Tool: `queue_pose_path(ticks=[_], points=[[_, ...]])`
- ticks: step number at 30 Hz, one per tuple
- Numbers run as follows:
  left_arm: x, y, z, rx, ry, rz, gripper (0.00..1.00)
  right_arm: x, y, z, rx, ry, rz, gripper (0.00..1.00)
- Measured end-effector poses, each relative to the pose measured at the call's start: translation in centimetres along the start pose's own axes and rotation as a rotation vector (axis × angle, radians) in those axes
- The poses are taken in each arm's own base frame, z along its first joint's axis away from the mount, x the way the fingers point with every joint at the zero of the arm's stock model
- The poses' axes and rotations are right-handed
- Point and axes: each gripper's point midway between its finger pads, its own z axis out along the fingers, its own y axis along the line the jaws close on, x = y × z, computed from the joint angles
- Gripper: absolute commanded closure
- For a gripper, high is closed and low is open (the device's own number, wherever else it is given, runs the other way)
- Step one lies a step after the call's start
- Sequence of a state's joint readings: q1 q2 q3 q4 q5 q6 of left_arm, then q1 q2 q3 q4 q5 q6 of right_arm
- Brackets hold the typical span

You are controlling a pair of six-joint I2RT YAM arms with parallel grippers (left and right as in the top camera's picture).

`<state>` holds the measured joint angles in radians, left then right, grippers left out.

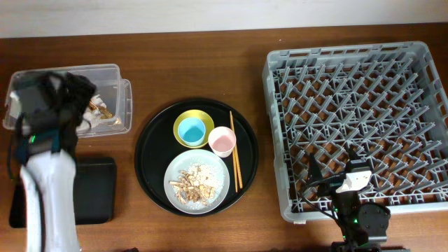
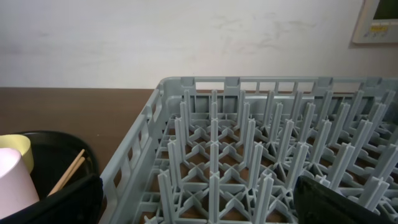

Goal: Sort waste into correct bins and load items into the dishwasher rack
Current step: 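Carry the wrapper with the left gripper and release it into the bin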

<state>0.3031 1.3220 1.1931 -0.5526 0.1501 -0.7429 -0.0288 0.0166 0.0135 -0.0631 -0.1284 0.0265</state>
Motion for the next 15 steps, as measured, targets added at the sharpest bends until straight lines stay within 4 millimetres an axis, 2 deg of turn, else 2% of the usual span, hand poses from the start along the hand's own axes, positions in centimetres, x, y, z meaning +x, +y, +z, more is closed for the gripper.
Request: queue_pose_path(ticks=[1, 3, 6, 8, 12, 15], points=[[1.7, -0.5, -2.1, 0.032, 0.063, 0.018, 0.08, 0.0, 0.0, 0.0, 0.000, 0.000, 0.000, 0.02], [4.2, -1.0, -4.4, 0.057, 0.156, 0.043, 0.07, 0.0, 0.0, 0.0, 0.000, 0.000, 0.000, 0.02], [9.5, 0.8, -6.2, -0.021, 0.354, 0.062, 0.07, 0.0, 0.0, 0.0, 0.000, 0.000, 0.001, 0.02], [11.7, 2.3, -6.9, -0.097, 0.437, 0.079, 0.07, 0.0, 0.0, 0.0, 0.000, 0.000, 0.000, 0.02], [12.4, 4.6, -7.5, -0.228, 0.448, 0.113, 0.07, 0.0, 0.0, 0.0, 0.000, 0.000, 0.000, 0.02], [12.2, 5.9, -7.8, -0.295, 0.435, 0.127, 0.01, 0.0, 0.0, 0.0, 0.000, 0.000, 0.000, 0.02]])
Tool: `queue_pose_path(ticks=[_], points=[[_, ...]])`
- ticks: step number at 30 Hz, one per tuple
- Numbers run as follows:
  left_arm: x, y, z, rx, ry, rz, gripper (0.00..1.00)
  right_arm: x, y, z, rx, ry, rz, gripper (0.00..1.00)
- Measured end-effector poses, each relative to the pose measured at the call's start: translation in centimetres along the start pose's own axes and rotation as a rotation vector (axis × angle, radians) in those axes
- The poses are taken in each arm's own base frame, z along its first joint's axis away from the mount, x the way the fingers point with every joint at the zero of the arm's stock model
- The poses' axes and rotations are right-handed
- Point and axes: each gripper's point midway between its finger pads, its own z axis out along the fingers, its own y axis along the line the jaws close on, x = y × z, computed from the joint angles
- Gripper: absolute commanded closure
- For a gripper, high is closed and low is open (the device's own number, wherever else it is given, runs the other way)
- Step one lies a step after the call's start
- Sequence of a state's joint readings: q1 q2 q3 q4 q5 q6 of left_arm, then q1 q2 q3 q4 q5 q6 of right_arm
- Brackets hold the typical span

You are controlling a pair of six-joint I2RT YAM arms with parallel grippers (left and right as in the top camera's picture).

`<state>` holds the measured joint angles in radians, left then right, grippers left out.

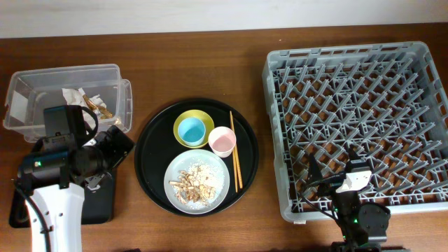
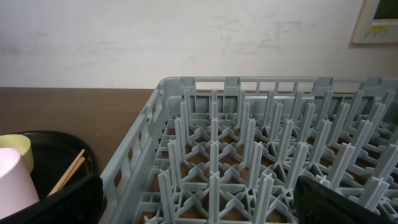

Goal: Sort waste into correct bins and load items into the dishwasher rack

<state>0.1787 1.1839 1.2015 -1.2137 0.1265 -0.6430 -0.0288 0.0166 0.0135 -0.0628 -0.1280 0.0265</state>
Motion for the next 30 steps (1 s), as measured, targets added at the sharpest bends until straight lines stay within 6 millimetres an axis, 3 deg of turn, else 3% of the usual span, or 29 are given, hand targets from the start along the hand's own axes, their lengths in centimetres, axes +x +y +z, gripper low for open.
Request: queue_pose_path(ticks=[8, 15, 21, 23, 30], points=[[-0.5, 1.0, 0.0, -0.056, -0.030, 0.003, 0.01, 0.0, 0.0, 0.0, 0.000, 0.000, 0.000, 0.02], [-2.0, 2.8, -0.3, -0.142, -0.105, -0.017, 0.01, 0.0, 0.0, 0.0, 0.000, 0.000, 0.000, 0.02], [-2.0, 2.9, -0.3, -0.149, -0.107, -0.017, 0.01, 0.0, 0.0, 0.0, 0.000, 0.000, 0.000, 0.02], [-1.1, 3.0, -0.3, -0.146, -0.063, -0.015, 0.01, 0.0, 0.0, 0.0, 0.000, 0.000, 0.000, 0.02], [3.5, -4.5, -0.2, 0.200, 0.115, 0.339, 0.01, 0.0, 0.0, 0.0, 0.000, 0.000, 0.000, 0.02]])
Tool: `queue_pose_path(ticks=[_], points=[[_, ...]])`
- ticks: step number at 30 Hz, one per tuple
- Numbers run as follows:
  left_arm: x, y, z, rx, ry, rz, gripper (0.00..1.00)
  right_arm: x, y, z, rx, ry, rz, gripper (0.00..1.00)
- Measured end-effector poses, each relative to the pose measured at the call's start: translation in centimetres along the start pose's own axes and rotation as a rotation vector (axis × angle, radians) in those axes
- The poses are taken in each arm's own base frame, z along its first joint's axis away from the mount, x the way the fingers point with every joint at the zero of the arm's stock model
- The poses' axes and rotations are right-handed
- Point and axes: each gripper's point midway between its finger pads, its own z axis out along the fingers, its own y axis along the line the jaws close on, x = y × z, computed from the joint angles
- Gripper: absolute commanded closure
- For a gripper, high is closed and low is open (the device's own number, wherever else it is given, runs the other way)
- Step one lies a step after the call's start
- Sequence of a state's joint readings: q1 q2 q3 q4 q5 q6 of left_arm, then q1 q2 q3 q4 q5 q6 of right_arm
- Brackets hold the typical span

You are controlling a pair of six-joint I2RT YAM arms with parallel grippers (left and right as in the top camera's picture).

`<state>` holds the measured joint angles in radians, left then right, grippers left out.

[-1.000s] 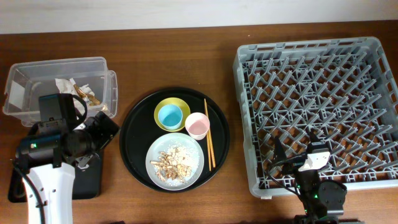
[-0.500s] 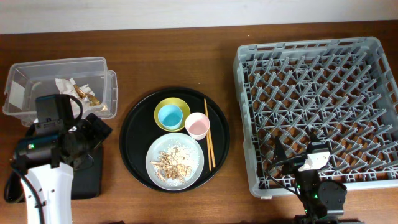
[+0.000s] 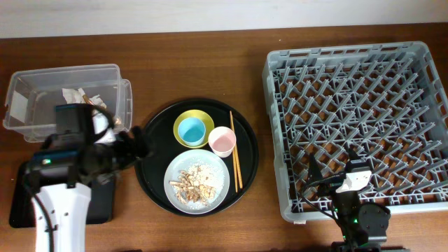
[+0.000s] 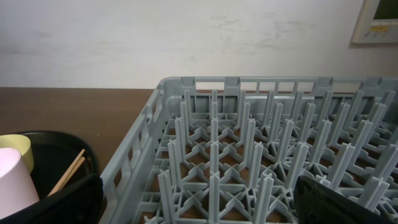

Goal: Sort waste into correct bins and load items into the dishwasher rack

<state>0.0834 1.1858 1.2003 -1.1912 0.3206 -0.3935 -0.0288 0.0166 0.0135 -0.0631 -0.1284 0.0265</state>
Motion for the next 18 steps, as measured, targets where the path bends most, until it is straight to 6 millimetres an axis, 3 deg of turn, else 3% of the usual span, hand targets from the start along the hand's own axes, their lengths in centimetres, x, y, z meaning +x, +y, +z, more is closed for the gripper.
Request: queue_pose_path(ticks=[5, 10, 12, 15, 18], points=[[2.0, -5.0, 1.2, 0.110, 0.048, 0.230, 0.01, 0.0, 0.0, 0.0, 0.000, 0.000, 0.000, 0.02], [4.2, -6.3, 3.3, -0.004, 0.203, 0.345, 0.01, 0.0, 0.0, 0.0, 0.000, 0.000, 0.000, 0.02], [3.5, -6.9, 4.4, -0.091, 0.236, 0.391, 0.01, 0.0, 0.0, 0.0, 0.000, 0.000, 0.000, 0.02], [0.9, -7.6, 6.5, -0.208, 0.204, 0.445, 0.02, 0.0, 0.0, 0.0, 0.000, 0.000, 0.001, 0.02], [-2.3, -8.5, 7.9, -0.265, 0.098, 0.437, 0.23, 0.0, 0.0, 0.0, 0.000, 0.000, 0.000, 0.02]])
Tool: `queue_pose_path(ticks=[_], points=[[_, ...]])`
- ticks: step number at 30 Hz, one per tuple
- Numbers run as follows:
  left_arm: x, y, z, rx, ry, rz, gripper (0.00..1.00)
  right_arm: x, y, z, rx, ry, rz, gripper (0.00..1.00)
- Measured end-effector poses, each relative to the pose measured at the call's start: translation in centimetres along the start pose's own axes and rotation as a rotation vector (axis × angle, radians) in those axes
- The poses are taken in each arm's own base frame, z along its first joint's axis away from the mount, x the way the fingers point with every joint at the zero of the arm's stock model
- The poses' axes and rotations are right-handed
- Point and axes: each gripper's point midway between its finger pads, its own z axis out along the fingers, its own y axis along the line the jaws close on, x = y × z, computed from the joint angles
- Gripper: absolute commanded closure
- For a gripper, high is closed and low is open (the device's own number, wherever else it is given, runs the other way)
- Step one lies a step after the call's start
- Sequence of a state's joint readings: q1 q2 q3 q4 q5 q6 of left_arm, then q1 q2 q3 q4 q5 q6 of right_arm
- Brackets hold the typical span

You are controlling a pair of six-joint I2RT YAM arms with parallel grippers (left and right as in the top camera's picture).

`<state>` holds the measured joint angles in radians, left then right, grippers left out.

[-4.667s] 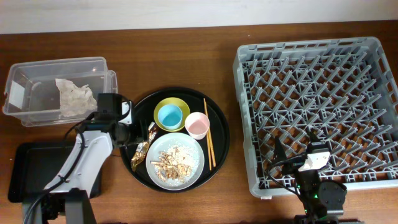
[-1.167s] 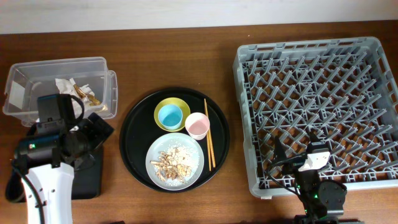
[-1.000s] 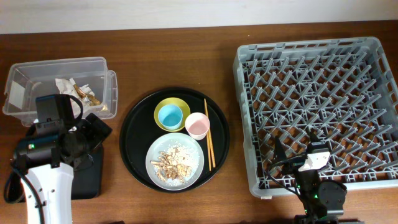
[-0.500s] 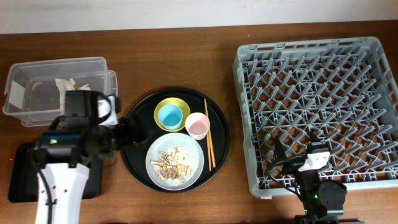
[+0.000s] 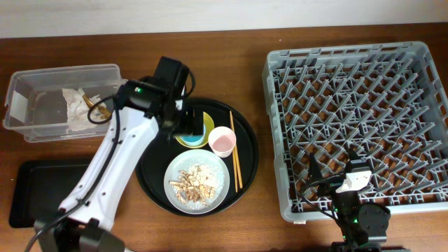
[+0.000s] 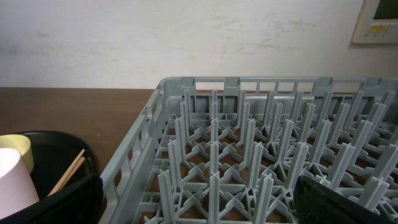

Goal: Sort waste into correct bins and load items into the dishwasher rack

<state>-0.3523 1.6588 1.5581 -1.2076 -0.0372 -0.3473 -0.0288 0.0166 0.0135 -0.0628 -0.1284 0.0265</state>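
A black round tray (image 5: pixel 150 171) holds a white plate of food scraps (image 5: pixel 197 180), a pink cup (image 5: pixel 222 141), wooden chopsticks (image 5: pixel 235 150) and a yellow saucer (image 5: pixel 206 128). My left gripper (image 5: pixel 183 124) hangs over the saucer and covers the blue cup on it; its jaws cannot be made out from above. The grey dishwasher rack (image 5: pixel 280 77) stands at the right with nothing in it. My right gripper (image 6: pixel 199 208) rests at the rack's near edge, fingers (image 6: pixel 50 202) wide apart and holding nothing.
At the far left a clear plastic bin (image 5: pixel 42 77) holds crumpled paper and scraps. A flat black bin (image 5: pixel 38 192) lies in front of it. The left arm (image 5: pixel 112 164) stretches from the table's front edge across the tray's left side.
My left gripper has moved right and back, from the tray's left edge to above the yellow saucer and blue cup. The right arm has not moved.
My left gripper was first over the clear bin. Then it was lower, by the black bin's back edge. After that it was at the tray's left rim, and now it is over the saucer. The tray's items and the right arm stayed put.
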Motion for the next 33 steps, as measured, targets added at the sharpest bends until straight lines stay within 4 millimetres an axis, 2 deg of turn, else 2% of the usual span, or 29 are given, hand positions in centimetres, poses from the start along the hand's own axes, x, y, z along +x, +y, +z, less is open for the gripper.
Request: queue_pose_path(ticks=[2, 5, 8, 11, 18, 25, 31, 33], points=[[-1.3, 0.1, 0.5, -0.022, -0.035, -0.048, 0.26, 0.0, 0.0, 0.0, 0.000, 0.000, 0.000, 0.01], [-1.7, 0.4, 2.0, -0.053, -0.027, -0.116, 0.30, 0.0, 0.0, 0.0, 0.000, 0.000, 0.000, 0.02], [-1.6, 0.6, 3.9, -0.082, 0.011, -0.146, 0.44, 0.0, 0.0, 0.0, 0.000, 0.000, 0.000, 0.02], [-1.2, 0.6, 6.0, -0.107, 0.061, -0.167, 0.44, 0.0, 0.0, 0.0, 0.000, 0.000, 0.000, 0.02], [-0.9, 0.7, 9.1, -0.131, 0.118, -0.236, 0.46, 0.0, 0.0, 0.0, 0.000, 0.000, 0.000, 0.02], [0.0, 2.6, 10.1, -0.167, 0.187, -0.285, 0.48, 0.0, 0.0, 0.0, 0.000, 0.000, 0.000, 0.02], [0.2, 2.5, 10.1, -0.162, 0.194, -0.290, 0.51, 0.0, 0.0, 0.0, 0.000, 0.000, 0.000, 0.02], [0.2, 2.5, 10.1, -0.159, 0.196, -0.290, 0.57, 0.0, 0.0, 0.0, 0.000, 0.000, 0.000, 0.02]])
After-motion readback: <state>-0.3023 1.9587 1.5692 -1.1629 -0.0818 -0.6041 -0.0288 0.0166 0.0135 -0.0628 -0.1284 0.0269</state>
